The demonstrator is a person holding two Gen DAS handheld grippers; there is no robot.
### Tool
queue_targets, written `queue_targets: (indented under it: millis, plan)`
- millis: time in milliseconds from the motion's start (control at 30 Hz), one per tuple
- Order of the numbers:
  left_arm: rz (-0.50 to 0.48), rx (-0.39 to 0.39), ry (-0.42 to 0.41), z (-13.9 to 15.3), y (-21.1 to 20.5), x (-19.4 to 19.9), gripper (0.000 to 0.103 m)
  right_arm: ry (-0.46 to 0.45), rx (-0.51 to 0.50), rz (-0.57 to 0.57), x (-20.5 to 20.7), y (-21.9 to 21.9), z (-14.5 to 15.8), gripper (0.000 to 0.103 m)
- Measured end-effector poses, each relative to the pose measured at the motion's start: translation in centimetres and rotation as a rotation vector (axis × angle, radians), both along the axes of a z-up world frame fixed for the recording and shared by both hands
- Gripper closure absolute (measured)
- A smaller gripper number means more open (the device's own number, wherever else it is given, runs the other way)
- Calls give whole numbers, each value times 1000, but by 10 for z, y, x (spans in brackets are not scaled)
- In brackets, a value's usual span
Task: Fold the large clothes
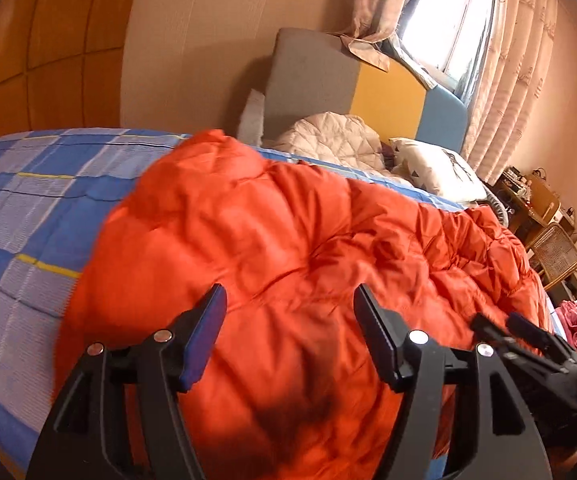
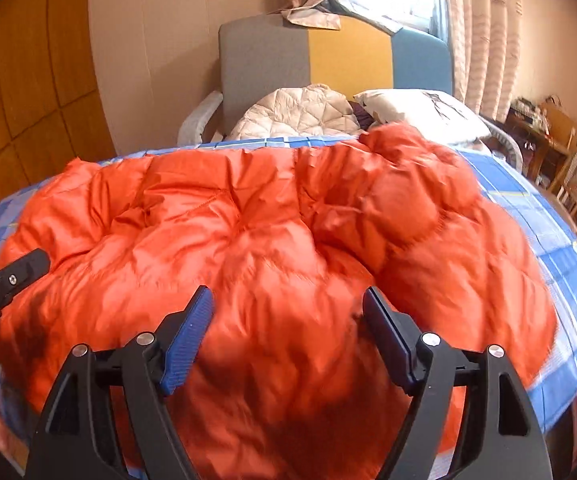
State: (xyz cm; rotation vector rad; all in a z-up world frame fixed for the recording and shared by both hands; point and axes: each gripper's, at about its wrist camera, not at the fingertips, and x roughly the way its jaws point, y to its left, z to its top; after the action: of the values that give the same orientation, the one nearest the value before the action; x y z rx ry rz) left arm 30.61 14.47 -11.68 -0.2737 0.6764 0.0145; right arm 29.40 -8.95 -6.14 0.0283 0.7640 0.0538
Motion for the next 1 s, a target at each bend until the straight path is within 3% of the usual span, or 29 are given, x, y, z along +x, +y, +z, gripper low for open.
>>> queue_targets:
  millis: [167, 333, 467, 733, 1000]
  plan:
    - [18, 6, -8, -2, 16, -21, 37, 20, 78, -35, -31, -39, -1, 26]
    - [16, 2, -14, -6, 25, -31, 37, 58, 184, -141, -56, -90, -12, 26]
    - [14, -9, -12, -11, 30, -36, 37, 104, 345, -223, -67, -131, -29, 26]
    - [19, -39, -12, -19, 45, -38, 37, 154, 658, -307, -51, -169, -56, 26]
    - [38, -88, -30, -21, 51, -43, 39, 162, 782, -330, -21, -171, -68, 26]
